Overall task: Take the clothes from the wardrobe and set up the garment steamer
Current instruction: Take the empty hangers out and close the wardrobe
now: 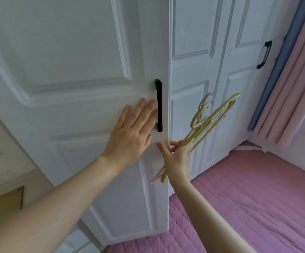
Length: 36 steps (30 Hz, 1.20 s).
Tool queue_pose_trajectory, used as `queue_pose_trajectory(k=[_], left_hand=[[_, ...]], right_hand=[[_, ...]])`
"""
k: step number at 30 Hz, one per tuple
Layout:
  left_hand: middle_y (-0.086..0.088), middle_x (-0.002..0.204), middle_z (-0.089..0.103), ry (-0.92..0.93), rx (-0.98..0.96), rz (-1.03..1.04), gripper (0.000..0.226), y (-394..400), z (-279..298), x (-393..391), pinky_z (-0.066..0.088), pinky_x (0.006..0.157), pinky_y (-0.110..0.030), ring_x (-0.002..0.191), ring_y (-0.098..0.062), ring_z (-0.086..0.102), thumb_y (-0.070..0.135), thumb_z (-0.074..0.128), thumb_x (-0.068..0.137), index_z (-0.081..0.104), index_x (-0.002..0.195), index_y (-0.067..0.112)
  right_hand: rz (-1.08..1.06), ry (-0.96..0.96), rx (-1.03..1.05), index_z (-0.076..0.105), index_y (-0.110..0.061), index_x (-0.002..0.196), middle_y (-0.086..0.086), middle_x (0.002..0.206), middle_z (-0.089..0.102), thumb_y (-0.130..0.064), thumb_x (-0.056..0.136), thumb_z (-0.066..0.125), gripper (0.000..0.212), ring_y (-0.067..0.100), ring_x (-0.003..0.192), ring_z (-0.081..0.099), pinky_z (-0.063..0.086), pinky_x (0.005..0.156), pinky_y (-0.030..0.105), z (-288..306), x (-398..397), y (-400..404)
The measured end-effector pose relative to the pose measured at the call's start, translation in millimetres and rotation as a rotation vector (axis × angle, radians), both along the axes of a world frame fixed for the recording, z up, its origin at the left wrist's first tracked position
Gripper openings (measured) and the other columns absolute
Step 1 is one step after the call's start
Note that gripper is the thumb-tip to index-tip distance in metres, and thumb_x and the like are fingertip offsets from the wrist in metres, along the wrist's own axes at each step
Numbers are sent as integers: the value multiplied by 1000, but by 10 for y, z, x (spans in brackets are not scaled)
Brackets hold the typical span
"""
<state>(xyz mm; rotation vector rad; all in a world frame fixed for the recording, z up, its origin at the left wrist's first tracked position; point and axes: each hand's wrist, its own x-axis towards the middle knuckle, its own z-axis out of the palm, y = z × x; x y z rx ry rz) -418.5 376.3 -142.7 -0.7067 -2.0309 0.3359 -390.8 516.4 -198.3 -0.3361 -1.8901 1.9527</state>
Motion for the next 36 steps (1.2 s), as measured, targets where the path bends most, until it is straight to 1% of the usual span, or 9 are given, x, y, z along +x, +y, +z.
queue_pose_trajectory(k=[4, 12, 18, 20, 23, 27, 29, 33, 36], left_hand=[[-11, 156, 28, 26, -23, 19, 57, -21, -11, -254, 20, 116, -52, 145, -32, 24, 17, 52, 90, 40, 145, 8], [-7, 158, 26, 105, -112, 78, 57, -170, -44, -665, 15, 116, -52, 145, -31, 23, 18, 49, 93, 34, 148, 12], [-7, 160, 21, 96, -168, 135, 55, -253, -47, -851, 7, 117, -53, 147, -32, 17, 19, 43, 97, 29, 150, 11], [-6, 160, 19, 87, -174, 153, 54, -271, -46, -891, 5, 117, -53, 147, -32, 14, 19, 40, 98, 27, 150, 12], [-6, 160, 18, 91, -179, 172, 51, -288, -43, -945, 3, 117, -53, 148, -33, 13, 16, 33, 99, 26, 150, 12], [-6, 161, 17, 97, -191, 204, 51, -300, -38, -986, -1, 117, -52, 148, -33, 12, 15, 21, 101, 22, 151, 11], [-7, 161, 17, 101, -192, 212, 52, -310, -32, -986, 0, 117, -53, 147, -33, 12, 14, 12, 101, 22, 151, 11], [-7, 161, 15, 79, -209, 223, 54, -309, -13, -977, 1, 117, -53, 148, -34, 11, 17, 17, 98, 22, 151, 11], [-8, 161, 14, 78, -217, 240, 56, -311, -7, -986, 1, 117, -51, 148, -34, 10, 17, 16, 97, 23, 151, 11]], right_hand=[[18, 13, 34, 38, -17, 99, -5, 80, 46, -20, 83, 74, 39, 11, 69, 50, 42, 63, 17, -5, -300, -56], [-25, 30, 19, 38, -17, 103, -11, 86, 47, -18, 82, 75, 42, 13, 79, 57, 45, 66, 20, -48, -739, -254], [-56, 7, 6, 39, -17, 100, 0, 91, 52, -18, 80, 77, 43, 17, 83, 58, 52, 80, 34, -124, -983, -426], [-55, 3, 14, 39, -16, 102, 9, 99, 56, -20, 80, 77, 44, 21, 79, 61, 55, 76, 35, -152, -1048, -475], [-27, 0, -27, 37, -14, 106, 8, 103, 57, -17, 83, 73, 43, 26, 67, 66, 54, 54, 22, -159, -1100, -511], [-18, 12, -62, 37, -18, 104, 7, 106, 55, -15, 82, 74, 43, 23, 77, 70, 59, 74, 38, -197, -1158, -576], [-33, 21, -50, 37, -20, 99, 1, 100, 52, -12, 81, 75, 43, 22, 82, 68, 59, 76, 41, -223, -1195, -620], [-64, 18, -23, 33, -34, 88, 0, 97, 50, -16, 79, 77, 48, 27, 86, 66, 57, 78, 44, -278, -1259, -669], [-85, 17, -5, 32, -37, 85, -3, 99, 50, -16, 78, 77, 50, 25, 92, 63, 56, 81, 44, -269, -1285, -691]])
